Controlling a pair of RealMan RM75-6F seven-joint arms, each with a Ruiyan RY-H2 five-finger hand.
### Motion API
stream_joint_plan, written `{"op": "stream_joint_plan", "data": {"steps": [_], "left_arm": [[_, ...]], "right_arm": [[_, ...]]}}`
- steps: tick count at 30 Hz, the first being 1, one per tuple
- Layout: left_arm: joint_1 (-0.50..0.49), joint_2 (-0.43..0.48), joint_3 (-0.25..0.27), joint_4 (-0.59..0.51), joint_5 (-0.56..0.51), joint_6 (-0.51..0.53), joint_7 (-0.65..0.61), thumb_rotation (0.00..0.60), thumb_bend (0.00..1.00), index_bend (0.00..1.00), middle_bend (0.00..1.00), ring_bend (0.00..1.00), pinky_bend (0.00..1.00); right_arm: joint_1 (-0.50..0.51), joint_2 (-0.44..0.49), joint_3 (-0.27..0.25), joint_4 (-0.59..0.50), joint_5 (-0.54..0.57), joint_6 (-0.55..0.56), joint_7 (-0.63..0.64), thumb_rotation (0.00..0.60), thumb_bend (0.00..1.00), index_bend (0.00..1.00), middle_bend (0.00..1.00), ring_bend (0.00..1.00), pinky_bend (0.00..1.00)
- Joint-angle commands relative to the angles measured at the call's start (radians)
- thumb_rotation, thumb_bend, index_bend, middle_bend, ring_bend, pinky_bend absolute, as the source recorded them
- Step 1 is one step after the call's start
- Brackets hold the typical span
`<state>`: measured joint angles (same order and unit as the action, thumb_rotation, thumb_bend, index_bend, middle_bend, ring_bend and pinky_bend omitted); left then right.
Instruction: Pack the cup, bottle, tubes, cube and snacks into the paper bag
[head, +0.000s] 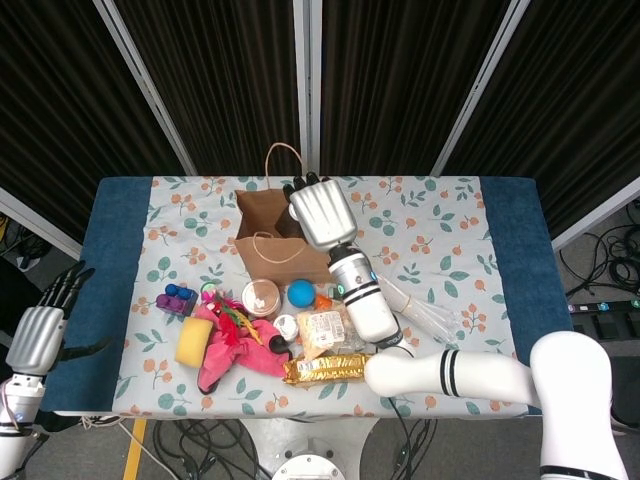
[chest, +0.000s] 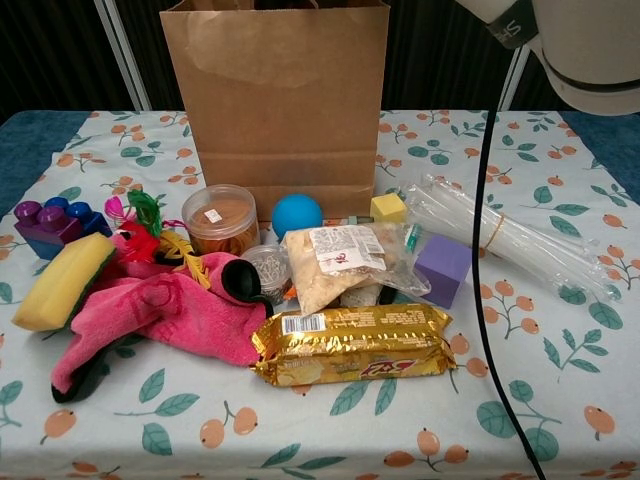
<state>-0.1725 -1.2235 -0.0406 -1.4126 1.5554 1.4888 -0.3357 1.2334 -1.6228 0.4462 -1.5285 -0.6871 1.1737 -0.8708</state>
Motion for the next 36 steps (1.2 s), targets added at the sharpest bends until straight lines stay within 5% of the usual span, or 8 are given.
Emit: {"op": "stream_joint_plan", "data": {"steps": [1,11,16,36], "left_arm": [[0.0,0.0,-0.001,0.0,0.0,0.001,0.001,0.6,0.0,0.11,0.1,0.06,0.16],[-0.002,-0.005,-0.003,0.009,0.001,-0.001,0.002,0.6,0.0,0.11,0.1,0.06,0.16],[-0.004,-0.005,-0.005,0.012,0.0,-0.001,0.004,0.6,0.0,0.11,0.1,0.06,0.16],[-0.006,-0.004,-0.002,-0.011,0.012,0.004,0.025,0.6,0.0,0.11,0.1,0.06,0.16]], "right_arm": [[-0.001,0.001,-0.003,0.001,-0.001,0.0,0.006,0.6,0.1,0.47,0.35,0.29,0.54],[0.001,0.008,-0.016,0.004,0.003,-0.024,0.03,0.6,0.06,0.4,0.31,0.21,0.48],[0.002,0.013,-0.018,0.003,-0.012,-0.031,0.051,0.6,0.0,0.3,0.23,0.1,0.34],[-0.049,0.078,-0.016,-0.083,-0.16,0.063,0.134,0.6,0.04,0.3,0.27,0.12,0.33]]}}
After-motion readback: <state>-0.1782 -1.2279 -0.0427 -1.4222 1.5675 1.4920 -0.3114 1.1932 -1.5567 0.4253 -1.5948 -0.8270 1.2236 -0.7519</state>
